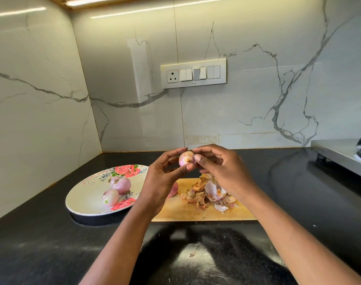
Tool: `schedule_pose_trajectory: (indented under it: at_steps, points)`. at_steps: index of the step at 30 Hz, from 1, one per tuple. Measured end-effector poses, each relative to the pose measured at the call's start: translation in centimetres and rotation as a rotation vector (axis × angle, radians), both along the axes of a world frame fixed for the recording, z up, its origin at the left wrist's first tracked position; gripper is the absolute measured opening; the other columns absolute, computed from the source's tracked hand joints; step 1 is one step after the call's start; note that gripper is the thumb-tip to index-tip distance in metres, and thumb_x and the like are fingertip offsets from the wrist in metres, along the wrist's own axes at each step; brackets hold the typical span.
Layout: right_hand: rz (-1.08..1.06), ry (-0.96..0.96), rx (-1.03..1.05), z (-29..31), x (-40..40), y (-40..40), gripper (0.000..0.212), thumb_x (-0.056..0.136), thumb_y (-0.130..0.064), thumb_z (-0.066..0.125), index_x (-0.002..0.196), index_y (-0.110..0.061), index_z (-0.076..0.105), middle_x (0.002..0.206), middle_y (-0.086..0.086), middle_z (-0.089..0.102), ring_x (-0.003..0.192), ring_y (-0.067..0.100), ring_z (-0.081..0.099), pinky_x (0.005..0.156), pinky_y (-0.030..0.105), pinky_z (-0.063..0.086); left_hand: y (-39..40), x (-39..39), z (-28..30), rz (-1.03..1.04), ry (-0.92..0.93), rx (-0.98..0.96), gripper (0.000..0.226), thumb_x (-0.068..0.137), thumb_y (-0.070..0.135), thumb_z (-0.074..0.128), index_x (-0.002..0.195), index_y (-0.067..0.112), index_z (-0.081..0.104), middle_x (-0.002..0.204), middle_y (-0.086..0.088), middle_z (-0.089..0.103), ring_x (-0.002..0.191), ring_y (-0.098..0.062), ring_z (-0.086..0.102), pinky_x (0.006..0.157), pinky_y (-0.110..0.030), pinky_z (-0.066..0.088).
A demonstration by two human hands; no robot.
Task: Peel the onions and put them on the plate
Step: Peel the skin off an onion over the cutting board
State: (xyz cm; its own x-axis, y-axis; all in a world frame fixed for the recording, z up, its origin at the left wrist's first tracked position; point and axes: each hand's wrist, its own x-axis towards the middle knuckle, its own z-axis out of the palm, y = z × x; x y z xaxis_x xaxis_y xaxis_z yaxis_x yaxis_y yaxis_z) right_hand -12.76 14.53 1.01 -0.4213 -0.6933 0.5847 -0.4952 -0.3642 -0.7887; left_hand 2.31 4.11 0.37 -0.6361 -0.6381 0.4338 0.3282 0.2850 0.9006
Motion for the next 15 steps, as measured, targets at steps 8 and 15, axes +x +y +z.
schedule_pose_trajectory:
  at_steps: [8, 15]
  points:
    - [-0.167, 0.283, -0.102, 0.16, 0.24, 0.74, 0.020, 0.088, -0.020, 0.076, 0.108, -0.018, 0.079, 0.097, -0.012, 0.077, 0.088, -0.003, 0.071, 0.078, 0.017, 0.058, -0.17, -0.02, -0.17, 0.060, 0.016, -0.010, 0.051, 0.070, 0.024, 0.083, 0.119, 0.016, 0.070, 0.113, 0.003, 0.075, 0.109, -0.014, 0.070, 0.093, -0.033, 0.057]
    - [-0.204, 0.352, -0.098, -0.14, 0.00, 0.77, 0.018, 0.087, -0.012, 0.078, 0.104, -0.013, 0.080, 0.093, -0.005, 0.078, 0.081, 0.002, 0.073, 0.075, 0.024, 0.061, -0.20, -0.02, -0.32, 0.011, 0.034, 0.021, 0.048, 0.072, 0.018, 0.084, 0.117, 0.012, 0.071, 0.121, -0.006, 0.071, 0.109, -0.028, 0.072, 0.086, -0.036, 0.061]
